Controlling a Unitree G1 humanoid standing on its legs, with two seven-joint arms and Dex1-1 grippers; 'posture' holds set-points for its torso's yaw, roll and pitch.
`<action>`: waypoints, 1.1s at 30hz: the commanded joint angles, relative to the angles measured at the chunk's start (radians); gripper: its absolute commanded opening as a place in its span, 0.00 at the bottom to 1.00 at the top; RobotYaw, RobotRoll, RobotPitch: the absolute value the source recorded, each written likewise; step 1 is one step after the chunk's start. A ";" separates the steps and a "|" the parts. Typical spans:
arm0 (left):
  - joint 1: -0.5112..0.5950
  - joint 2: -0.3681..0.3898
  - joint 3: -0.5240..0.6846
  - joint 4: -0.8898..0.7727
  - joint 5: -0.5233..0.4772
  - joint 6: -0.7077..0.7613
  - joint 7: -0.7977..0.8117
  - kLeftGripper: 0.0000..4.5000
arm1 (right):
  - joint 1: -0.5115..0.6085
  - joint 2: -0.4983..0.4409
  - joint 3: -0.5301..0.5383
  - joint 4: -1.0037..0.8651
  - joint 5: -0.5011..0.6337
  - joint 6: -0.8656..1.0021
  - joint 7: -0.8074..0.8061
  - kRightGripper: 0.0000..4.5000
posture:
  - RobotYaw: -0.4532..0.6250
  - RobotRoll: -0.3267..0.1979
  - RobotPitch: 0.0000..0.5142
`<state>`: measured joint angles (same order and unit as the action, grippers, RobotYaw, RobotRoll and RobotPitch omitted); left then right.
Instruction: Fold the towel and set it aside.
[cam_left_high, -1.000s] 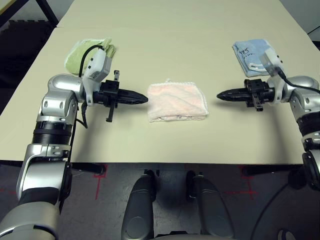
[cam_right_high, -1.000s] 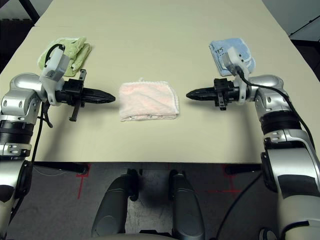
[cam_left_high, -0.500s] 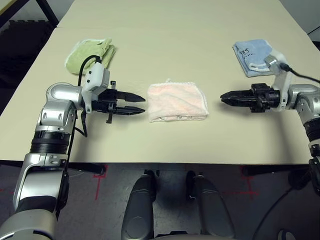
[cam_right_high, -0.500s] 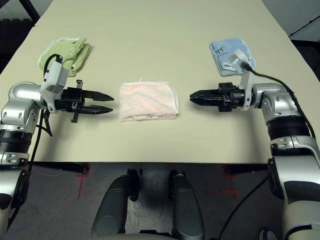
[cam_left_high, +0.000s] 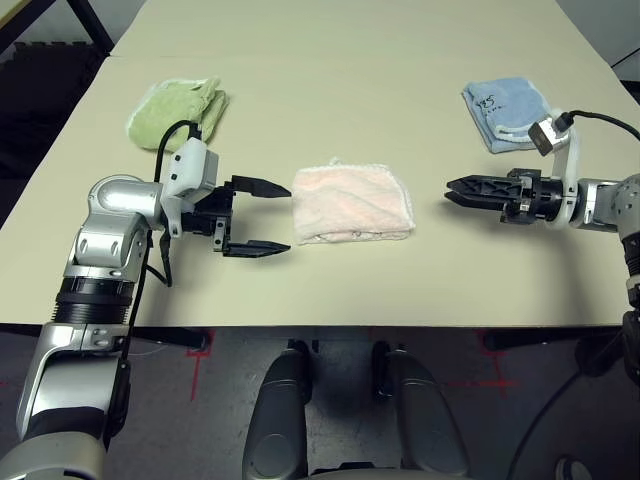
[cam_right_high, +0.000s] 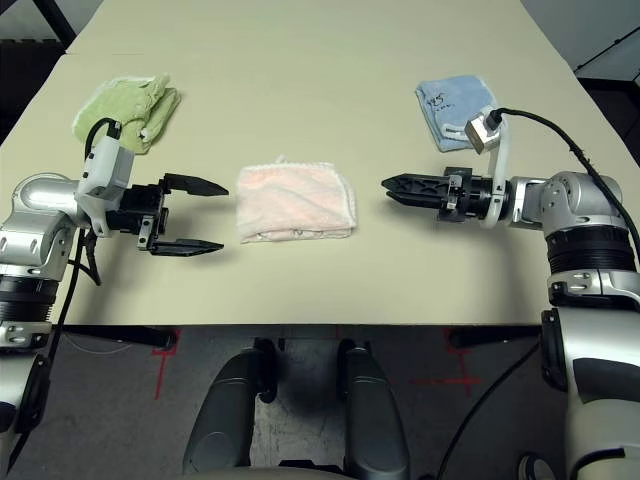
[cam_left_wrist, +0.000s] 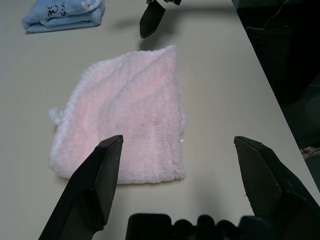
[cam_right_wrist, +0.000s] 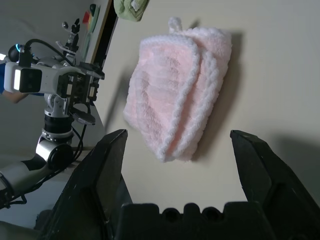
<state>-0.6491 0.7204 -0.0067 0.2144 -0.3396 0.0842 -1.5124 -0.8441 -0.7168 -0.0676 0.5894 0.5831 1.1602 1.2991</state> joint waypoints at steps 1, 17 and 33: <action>0.022 0.012 0.003 -0.018 -0.016 -0.002 0.002 1.00 | 0.028 -0.013 -0.021 -0.036 0.015 0.010 -0.018 0.99 | 0.39 0.62 0.40; 0.044 0.013 -0.004 -0.051 -0.028 0.006 0.016 1.00 | 0.064 0.001 -0.035 -0.082 0.046 0.036 -0.054 0.99 | 0.40 0.62 0.35; 0.049 0.019 0.001 -0.052 -0.033 0.019 0.021 1.00 | 0.058 0.012 -0.037 -0.080 0.049 0.022 -0.065 0.99 | 0.40 0.62 0.37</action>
<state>-0.6153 0.7245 -0.0068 0.1742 -0.3615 0.0998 -1.4906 -0.7901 -0.7007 -0.0971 0.5129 0.6246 1.1921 1.2371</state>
